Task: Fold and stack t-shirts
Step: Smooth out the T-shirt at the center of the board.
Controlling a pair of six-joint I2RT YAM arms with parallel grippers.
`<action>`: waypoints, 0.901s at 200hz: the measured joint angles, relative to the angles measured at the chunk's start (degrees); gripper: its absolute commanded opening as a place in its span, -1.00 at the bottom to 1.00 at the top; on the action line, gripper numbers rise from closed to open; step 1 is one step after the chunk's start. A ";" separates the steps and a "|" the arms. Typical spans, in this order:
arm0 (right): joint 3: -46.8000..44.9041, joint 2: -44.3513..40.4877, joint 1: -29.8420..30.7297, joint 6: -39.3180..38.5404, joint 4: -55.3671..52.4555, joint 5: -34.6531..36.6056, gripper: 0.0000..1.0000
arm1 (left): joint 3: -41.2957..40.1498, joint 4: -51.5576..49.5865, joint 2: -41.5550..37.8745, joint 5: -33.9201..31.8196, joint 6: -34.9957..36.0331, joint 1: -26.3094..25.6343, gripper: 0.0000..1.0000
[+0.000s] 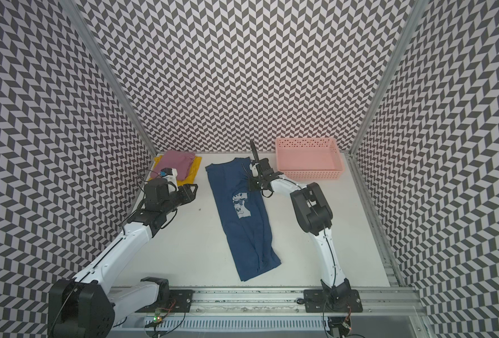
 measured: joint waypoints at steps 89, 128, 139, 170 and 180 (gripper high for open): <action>-1.86 -6.05 -0.46 0.00 0.22 0.33 -1.00 | 0.00 -0.02 0.00 0.42 0.02 0.00 0.04; -8.37 -7.17 -0.79 0.02 0.76 0.20 -0.90 | 0.00 -0.04 0.00 0.46 0.02 0.00 0.04; -10.14 -7.17 -0.79 0.13 0.68 0.13 -0.79 | 0.00 -0.04 0.00 0.46 0.02 0.00 0.03; -12.24 -7.17 -0.79 0.61 0.70 -0.50 0.24 | 0.00 -0.11 0.00 0.55 0.02 0.00 0.03; -11.98 -7.37 -0.79 0.63 1.16 -0.74 0.32 | 0.00 -0.13 0.00 0.61 0.02 0.00 0.04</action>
